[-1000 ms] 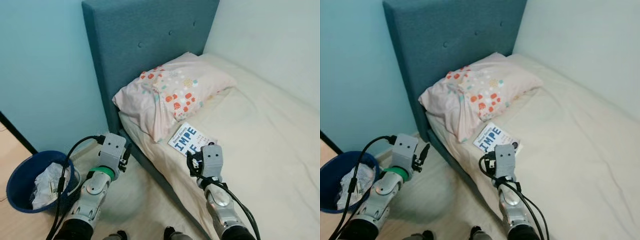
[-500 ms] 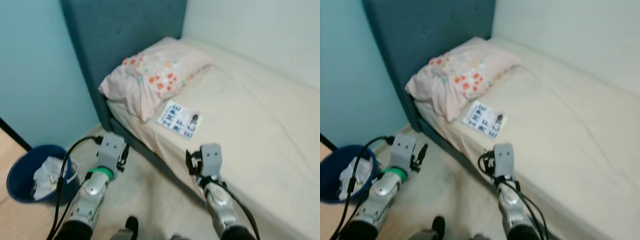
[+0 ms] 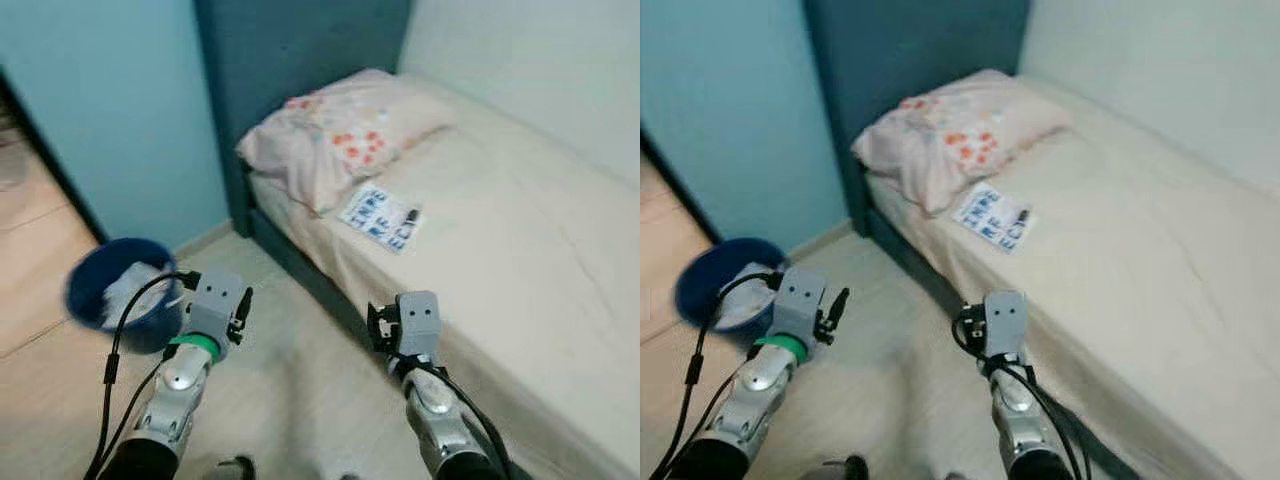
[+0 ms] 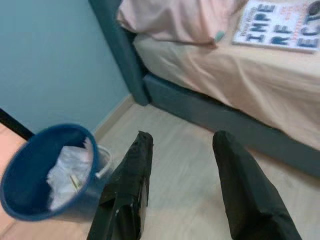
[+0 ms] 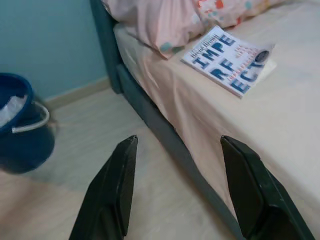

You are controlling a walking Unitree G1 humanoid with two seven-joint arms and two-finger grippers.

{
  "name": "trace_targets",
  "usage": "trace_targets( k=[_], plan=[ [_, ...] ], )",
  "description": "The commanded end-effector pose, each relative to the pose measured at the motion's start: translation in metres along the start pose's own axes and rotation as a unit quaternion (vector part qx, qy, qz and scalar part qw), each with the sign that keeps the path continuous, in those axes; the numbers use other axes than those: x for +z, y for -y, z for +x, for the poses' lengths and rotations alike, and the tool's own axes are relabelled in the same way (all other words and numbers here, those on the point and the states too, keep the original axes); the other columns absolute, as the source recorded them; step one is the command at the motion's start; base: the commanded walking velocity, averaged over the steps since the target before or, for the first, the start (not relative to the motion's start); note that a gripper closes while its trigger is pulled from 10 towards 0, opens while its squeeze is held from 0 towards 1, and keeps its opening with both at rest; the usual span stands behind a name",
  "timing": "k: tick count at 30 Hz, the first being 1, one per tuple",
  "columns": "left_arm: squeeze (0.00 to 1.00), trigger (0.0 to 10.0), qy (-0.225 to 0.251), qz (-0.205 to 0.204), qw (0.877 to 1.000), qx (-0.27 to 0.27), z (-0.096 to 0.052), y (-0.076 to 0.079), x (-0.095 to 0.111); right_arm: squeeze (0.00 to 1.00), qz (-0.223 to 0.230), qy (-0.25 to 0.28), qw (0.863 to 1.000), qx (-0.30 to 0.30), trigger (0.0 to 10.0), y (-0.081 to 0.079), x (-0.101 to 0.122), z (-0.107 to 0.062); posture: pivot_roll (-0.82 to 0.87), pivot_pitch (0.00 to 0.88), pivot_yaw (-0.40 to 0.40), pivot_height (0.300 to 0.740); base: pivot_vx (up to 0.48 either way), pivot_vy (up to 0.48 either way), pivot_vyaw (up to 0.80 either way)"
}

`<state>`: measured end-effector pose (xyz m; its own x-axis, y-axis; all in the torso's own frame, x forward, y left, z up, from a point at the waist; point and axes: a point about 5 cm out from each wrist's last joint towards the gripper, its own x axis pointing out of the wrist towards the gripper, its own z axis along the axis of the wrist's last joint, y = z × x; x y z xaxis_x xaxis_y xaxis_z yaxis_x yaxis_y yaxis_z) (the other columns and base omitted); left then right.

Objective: Clean up the room

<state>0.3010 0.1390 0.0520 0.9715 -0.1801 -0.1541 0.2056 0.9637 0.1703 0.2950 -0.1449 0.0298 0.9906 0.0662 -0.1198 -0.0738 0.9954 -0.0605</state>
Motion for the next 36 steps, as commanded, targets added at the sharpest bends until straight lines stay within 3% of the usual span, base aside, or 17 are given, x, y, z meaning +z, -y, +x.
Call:
trace_targets(
  k=[1, 36],
  plan=[
    [0.00, 10.0, -0.003, -0.001, 1.000, -0.010, 0.0010, 0.0047, 0.0005, 0.00, 0.004, -0.015, 1.000, -0.007, 10.0, 0.0031, -0.0064, -0.0030, 0.03, 0.047, 0.018, 0.740, 0.000, 0.000, -0.80],
    [0.00, 10.0, -0.025, 0.000, 1.000, -0.019, 0.0016, 0.0084, -0.0011, 0.00, 0.010, -0.018, 1.000, -0.011, 10.0, 0.0046, -0.0039, 0.0012, 0.04, 0.055, 0.021, 0.740, 0.000, 0.000, -0.78]
  ],
)
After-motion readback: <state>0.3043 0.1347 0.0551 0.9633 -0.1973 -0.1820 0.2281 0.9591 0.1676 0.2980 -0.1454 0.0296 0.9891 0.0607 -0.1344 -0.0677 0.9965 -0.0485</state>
